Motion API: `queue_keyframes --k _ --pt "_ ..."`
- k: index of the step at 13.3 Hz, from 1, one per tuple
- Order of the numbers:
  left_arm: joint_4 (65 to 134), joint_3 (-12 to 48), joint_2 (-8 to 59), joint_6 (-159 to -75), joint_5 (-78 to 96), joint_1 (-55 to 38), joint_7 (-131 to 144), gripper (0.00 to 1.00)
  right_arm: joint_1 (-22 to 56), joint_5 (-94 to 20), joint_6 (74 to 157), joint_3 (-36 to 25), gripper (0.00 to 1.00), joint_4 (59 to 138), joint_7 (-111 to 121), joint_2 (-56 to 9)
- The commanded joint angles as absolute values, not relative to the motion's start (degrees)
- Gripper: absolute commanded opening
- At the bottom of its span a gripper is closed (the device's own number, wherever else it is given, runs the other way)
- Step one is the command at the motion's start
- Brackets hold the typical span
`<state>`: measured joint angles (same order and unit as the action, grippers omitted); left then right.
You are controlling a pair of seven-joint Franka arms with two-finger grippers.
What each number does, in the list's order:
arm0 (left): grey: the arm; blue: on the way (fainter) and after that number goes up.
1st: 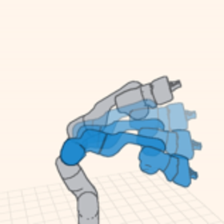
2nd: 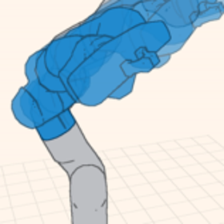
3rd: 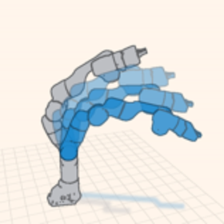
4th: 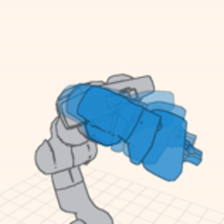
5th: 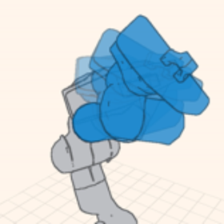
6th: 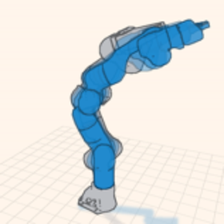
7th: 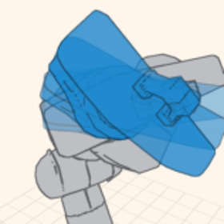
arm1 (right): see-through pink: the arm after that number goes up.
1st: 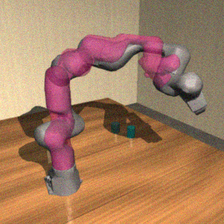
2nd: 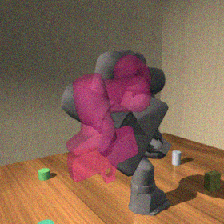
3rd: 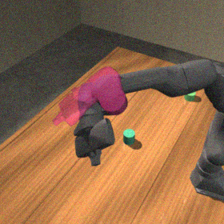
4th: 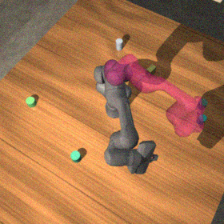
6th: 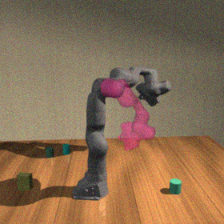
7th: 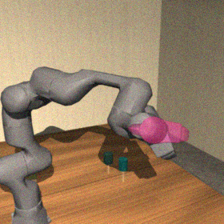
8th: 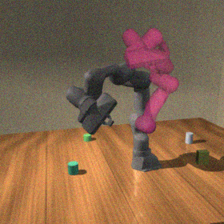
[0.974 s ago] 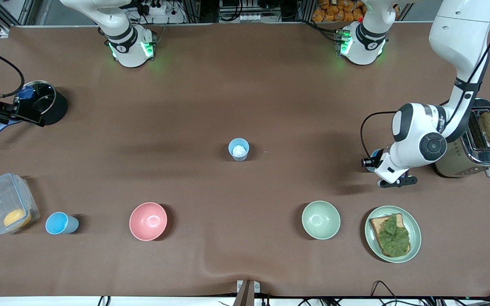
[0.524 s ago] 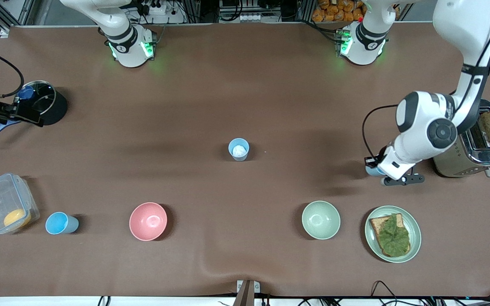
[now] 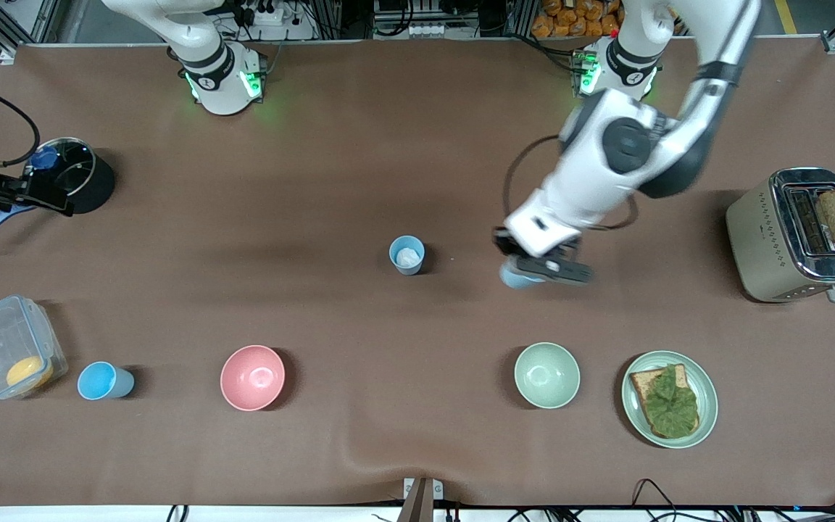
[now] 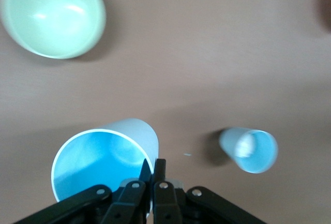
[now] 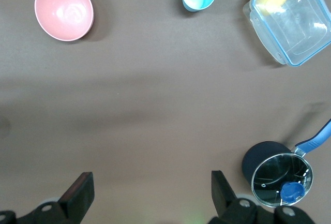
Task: Stack blue cups with both arms
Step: 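Carry the blue cup with the left gripper above the placed cup, then lower the held cup into the placed cup and open the left gripper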
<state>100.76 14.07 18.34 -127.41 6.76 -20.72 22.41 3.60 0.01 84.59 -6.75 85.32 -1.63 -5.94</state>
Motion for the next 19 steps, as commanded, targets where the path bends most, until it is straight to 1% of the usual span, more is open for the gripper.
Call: queue_keyframes --k 1,3,5,9,18,19 --pt "93.4 13.2 24.7 -126.6 7.6 -27.9 30.1 0.00 3.0 0.9 84.6 -6.1 1.00 86.7 -1.3 -4.4" --pt "90.2 12.7 27.7 -126.7 5.0 -32.5 38.0 0.00 2.9 0.9 84.6 -6.1 1.00 86.7 -1.3 -4.4" --pt "88.4 12.7 29.8 -126.7 1.1 -35.6 42.9 0.00 2.8 0.9 84.6 -6.1 1.00 86.7 -1.3 -4.4" --pt "84.1 12.6 34.1 -126.9 -2.1 -38.1 48.8 0.00 2.8 0.8 84.6 -6.1 1.00 86.7 -1.2 -4.4" --pt "83.7 11.9 35.9 -129.6 -3.3 -39.5 51.1 0.00 2.8 0.8 84.6 -6.1 1.00 86.7 -1.2 -4.4" --pt "83.8 11.9 35.9 -129.6 -3.3 -39.5 51.2 0.13 2.8 0.8 84.6 -6.1 1.00 86.7 -1.2 -4.4"
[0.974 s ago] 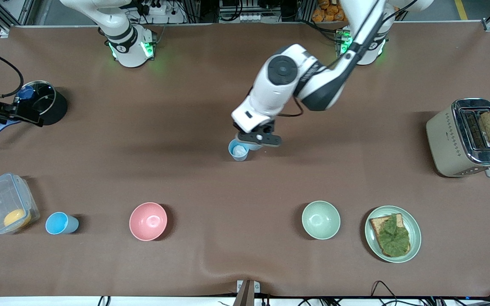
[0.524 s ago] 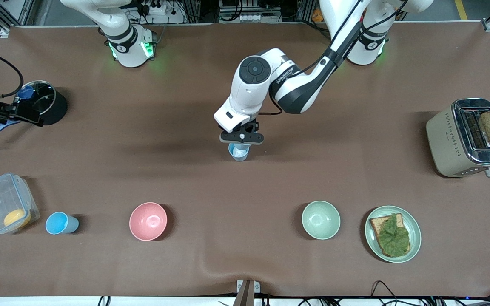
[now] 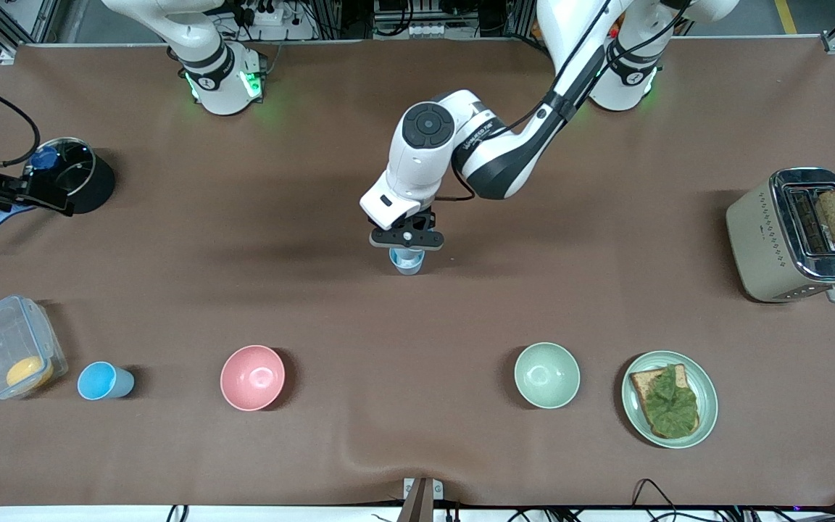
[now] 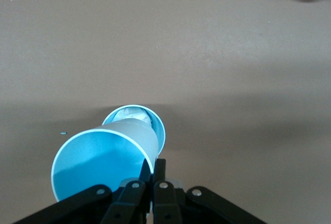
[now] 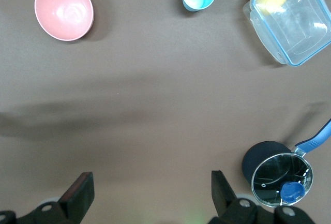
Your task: Stack blue cups with both arms
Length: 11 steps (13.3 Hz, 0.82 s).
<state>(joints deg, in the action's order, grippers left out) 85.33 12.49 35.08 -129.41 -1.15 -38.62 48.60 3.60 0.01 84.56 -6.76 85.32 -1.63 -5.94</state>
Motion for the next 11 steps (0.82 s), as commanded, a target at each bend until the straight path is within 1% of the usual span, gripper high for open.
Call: queue_keyframes --k 1,2,3,4,6,7,8,10,11 --pt "83.8 11.9 35.9 -129.6 -3.3 -39.4 50.9 0.33 2.8 0.8 84.6 -6.1 1.00 86.7 -1.2 -4.4" --pt "83.8 11.8 35.9 -129.6 -3.9 -39.3 50.1 0.62 2.8 0.8 84.6 -6.1 1.00 86.7 -1.2 -4.4" --pt "83.8 11.8 35.8 -129.6 -4.4 -39.2 50.0 0.88 2.8 0.8 84.6 -6.1 1.00 86.7 -1.2 -4.5" --pt "83.8 11.8 35.4 -129.6 -4.8 -39.1 49.8 1.00 2.8 0.8 84.6 -6.1 1.00 86.7 -1.2 -4.4" --pt "84.2 11.8 34.0 -129.6 -5.0 -38.5 50.1 1.00 2.8 0.8 84.6 -6.1 1.00 86.7 -1.2 -4.5" --pt "85.2 11.1 32.0 -129.4 -5.1 -36.2 49.9 1.00 2.8 0.8 84.4 -6.1 1.00 86.7 -1.2 -4.5" --pt "87.3 10.7 29.3 -129.2 -5.1 -33.4 49.9 1.00 2.7 0.8 84.4 -6.1 1.00 86.7 -1.2 -4.5" --pt "93.6 10.7 22.6 -128.5 -5.1 -26.7 46.4 1.00 2.7 0.8 84.4 -6.1 1.00 86.7 -1.2 -4.5" --pt "96.6 10.7 18.8 -125.7 -5.1 -23.8 42.0 1.00 2.7 0.8 84.4 -6.1 1.00 86.7 -1.2 -4.5"
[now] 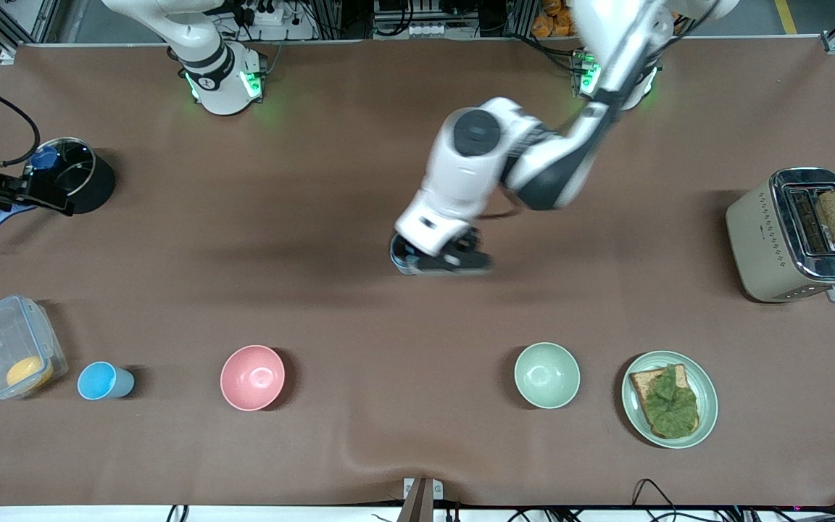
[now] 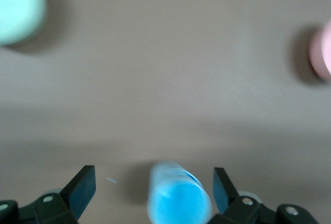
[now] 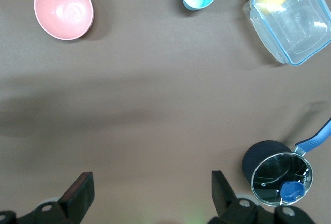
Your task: Stack blue cups with both arms
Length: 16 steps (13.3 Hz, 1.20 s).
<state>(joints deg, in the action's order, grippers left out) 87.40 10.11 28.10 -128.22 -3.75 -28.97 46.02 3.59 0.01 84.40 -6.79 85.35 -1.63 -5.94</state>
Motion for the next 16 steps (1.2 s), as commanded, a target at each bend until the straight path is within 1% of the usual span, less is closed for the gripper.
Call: queue_keyframes --k 1,4,7,10,11,13,15,16 --pt "98.0 10.7 15.7 -121.8 -5.1 -21.0 37.4 1.00 2.8 0.8 84.4 -6.1 1.00 86.7 -1.2 -4.5" --pt "98.3 10.7 8.8 -109.2 -5.1 -15.1 28.0 1.00 2.8 0.8 84.3 -6.1 1.00 86.7 -1.2 -4.6" --pt "98.3 10.4 3.2 -102.8 -5.0 -9.4 18.2 1.00 2.8 0.8 84.3 -6.1 1.00 86.7 -1.2 -4.6" --pt "98.1 3.7 -2.8 -94.5 -4.3 -7.7 9.9 1.00 2.8 0.8 84.1 -6.1 1.00 86.7 -1.2 -4.7" --pt "97.9 2.4 -4.5 -91.3 -4.1 -6.8 8.5 1.00 2.8 0.8 84.1 -6.1 1.00 86.7 -1.2 -4.7" --pt "97.3 0.6 -6.7 -86.9 -3.0 -5.2 6.9 1.00 2.7 0.8 84.1 -6.1 1.00 86.7 -1.2 -4.7" --pt "96.9 -0.8 -8.0 -85.3 -2.2 -3.5 4.3 1.00 2.8 0.8 84.1 -6.1 1.00 86.7 -1.2 -4.7" --pt "95.3 -1.1 -7.9 -83.2 -2.1 -2.6 2.5 1.00 2.7 0.8 84.1 -6.1 1.00 86.7 -1.2 -4.7"
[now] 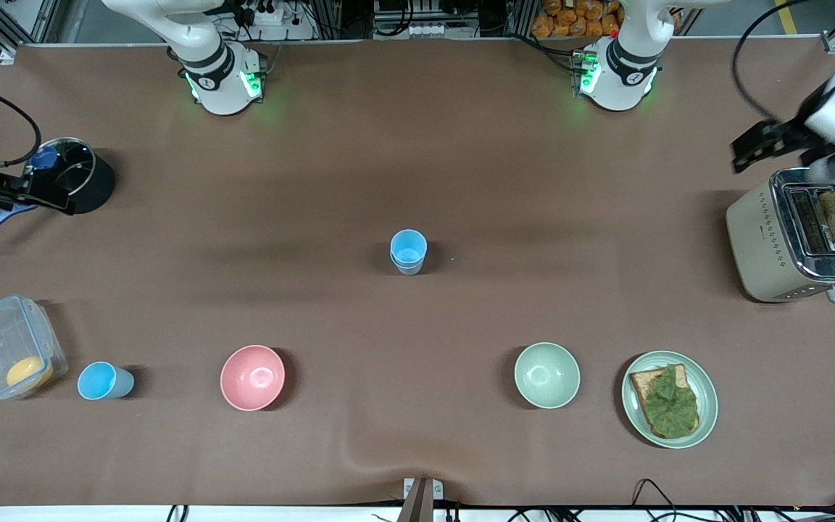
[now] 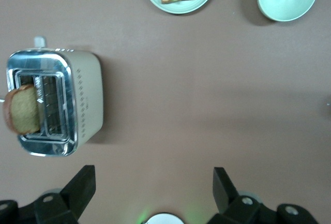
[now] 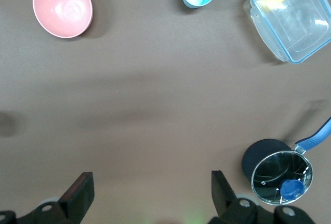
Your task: Stack blue cups with both arms
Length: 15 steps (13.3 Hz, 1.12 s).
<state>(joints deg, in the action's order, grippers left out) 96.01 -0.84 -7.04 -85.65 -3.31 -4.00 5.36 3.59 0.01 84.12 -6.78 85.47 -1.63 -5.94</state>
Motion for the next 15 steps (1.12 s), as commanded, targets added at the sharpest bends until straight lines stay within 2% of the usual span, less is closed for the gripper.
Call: queue_keyframes --k 1,4,15 --pt "93.9 -1.1 -7.7 -81.3 -1.9 -1.2 1.6 1.00 2.7 0.8 84.1 -6.1 1.00 86.7 -1.1 -4.7" --pt "92.5 -0.9 -8.1 -78.5 -1.9 0.0 1.5 1.00 2.7 0.8 84.1 -6.1 1.00 86.7 -1.1 -4.7" --pt "90.3 -1.2 -6.9 -78.7 -0.1 0.2 4.6 1.00 2.7 0.8 84.1 -6.1 1.00 86.7 -1.1 -4.7"
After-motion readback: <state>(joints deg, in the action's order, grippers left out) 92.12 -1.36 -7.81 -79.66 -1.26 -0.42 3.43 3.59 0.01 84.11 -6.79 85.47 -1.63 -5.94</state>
